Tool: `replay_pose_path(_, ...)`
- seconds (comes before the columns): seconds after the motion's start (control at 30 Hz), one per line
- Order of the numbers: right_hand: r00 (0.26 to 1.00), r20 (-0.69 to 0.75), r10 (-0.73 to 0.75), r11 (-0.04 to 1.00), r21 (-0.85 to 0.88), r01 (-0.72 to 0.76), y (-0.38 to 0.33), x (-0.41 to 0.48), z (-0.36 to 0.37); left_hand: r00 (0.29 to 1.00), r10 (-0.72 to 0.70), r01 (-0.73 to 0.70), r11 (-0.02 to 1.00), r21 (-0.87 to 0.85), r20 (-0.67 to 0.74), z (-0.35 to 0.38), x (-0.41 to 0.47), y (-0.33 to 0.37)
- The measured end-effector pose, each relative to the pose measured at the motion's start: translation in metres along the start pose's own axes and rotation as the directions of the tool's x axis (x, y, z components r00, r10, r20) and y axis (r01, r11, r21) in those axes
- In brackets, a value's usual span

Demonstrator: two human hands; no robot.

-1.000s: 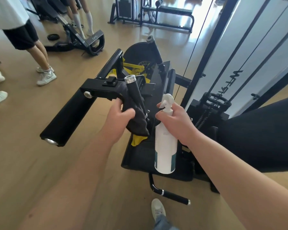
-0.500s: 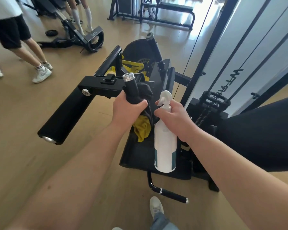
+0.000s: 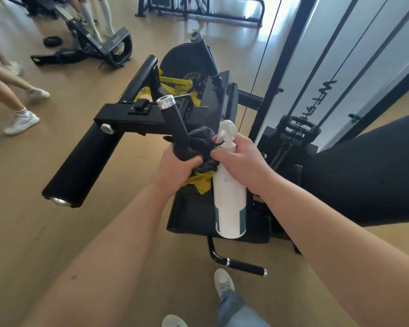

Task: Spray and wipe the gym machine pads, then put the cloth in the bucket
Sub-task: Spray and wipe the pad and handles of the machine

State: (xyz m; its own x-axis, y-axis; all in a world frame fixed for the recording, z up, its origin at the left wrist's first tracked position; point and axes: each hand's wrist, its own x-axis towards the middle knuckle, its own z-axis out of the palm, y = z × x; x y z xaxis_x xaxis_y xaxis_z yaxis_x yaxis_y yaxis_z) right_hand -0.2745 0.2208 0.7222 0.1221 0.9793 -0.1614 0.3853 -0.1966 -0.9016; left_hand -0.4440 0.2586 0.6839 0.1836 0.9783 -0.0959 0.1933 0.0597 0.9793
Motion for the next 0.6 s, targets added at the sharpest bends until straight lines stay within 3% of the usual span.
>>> replay_pose_path(0.13,1.000,0.019,0.008,1.000,-0.003,-0.008,-0.002,-0.002,0.000,0.998,0.027,-0.027,1.000,0.001,-0.049,-0.010,0.011,0.018)
replay_pose_path(0.23,1.000,0.009,0.021,1.000,0.003,-0.021,-0.001,-0.003,0.001,0.994,0.018,-0.052,0.951,-0.306,-0.112,-0.020,0.029,0.037)
replay_pose_path(0.33,1.000,-0.003,0.018,1.000,0.002,-0.018,-0.003,-0.005,0.001,0.983,-0.029,-0.091,0.778,-0.621,-0.180,-0.027,0.040,0.047)
replay_pose_path(0.4,1.000,-0.018,0.012,1.000,-0.004,-0.012,-0.006,-0.006,0.001,0.981,-0.092,-0.066,0.673,-0.737,-0.172,-0.030,0.040,0.042)
replay_pose_path(0.6,1.000,-0.006,-0.020,0.996,-0.085,0.019,-0.025,-0.003,-0.002,0.982,-0.186,0.112,0.660,-0.743,-0.017,-0.042,0.040,0.014)
